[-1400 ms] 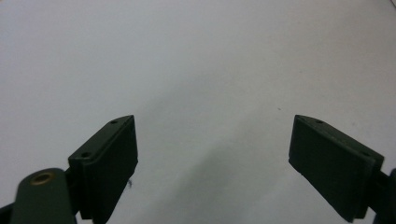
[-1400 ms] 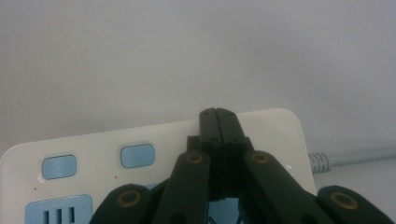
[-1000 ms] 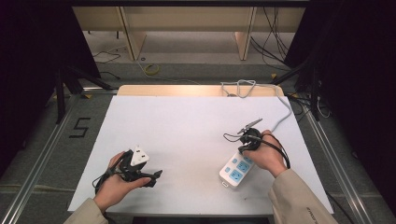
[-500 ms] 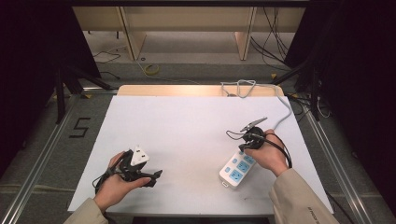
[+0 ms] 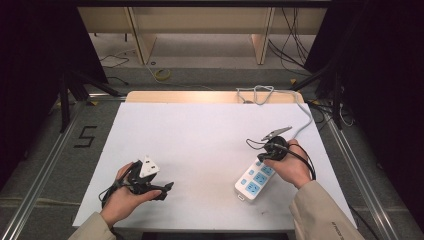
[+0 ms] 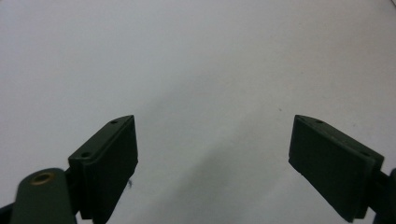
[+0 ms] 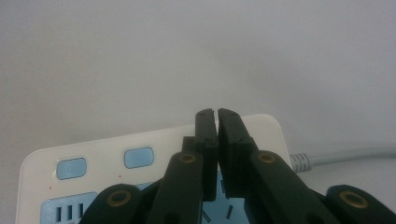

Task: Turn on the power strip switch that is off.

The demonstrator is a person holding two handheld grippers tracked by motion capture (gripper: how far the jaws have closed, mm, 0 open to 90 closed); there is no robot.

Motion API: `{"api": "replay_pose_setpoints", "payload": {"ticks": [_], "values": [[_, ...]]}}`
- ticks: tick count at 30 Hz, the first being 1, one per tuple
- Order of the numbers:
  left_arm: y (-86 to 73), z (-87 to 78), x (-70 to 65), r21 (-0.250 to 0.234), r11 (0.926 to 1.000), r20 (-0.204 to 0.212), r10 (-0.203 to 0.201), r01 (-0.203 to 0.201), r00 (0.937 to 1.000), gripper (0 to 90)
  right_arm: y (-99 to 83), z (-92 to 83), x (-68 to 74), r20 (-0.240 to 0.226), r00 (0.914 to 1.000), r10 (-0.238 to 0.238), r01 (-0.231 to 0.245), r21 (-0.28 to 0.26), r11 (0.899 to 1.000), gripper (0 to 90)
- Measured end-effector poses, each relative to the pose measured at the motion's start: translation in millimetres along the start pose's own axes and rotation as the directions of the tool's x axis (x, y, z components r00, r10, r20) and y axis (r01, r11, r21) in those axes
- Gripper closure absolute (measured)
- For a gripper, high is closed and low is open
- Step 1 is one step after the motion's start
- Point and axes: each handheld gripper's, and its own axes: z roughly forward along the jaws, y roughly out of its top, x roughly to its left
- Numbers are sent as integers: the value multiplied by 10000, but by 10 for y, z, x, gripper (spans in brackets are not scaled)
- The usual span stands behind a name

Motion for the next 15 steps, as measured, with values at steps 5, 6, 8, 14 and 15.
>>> {"api": "replay_pose_setpoints", "payload": {"ticks": [5,6,8,14,15], "values": [[-1,1,3,-9,10000,-13,-17,17,10000,151,-32,-43,-13,10,10000,57,-56,-288,9996,836],[-1,1,3,-9,10000,-20,-26,26,10000,151,-37,-52,-15,30,10000,37,-36,-366,9993,833],[-2,2,4,-15,10000,-24,-37,37,10000,151,-48,-74,-11,2,9999,113,-113,-453,9989,820],[-3,2,6,-10,10000,-26,-69,69,10000,151,-84,-128,8,22,9999,116,-114,-779,9969,778],[-4,2,6,-13,10000,-28,-63,63,10000,151,-91,-133,7,16,9999,137,-135,-841,9964,771]]}}
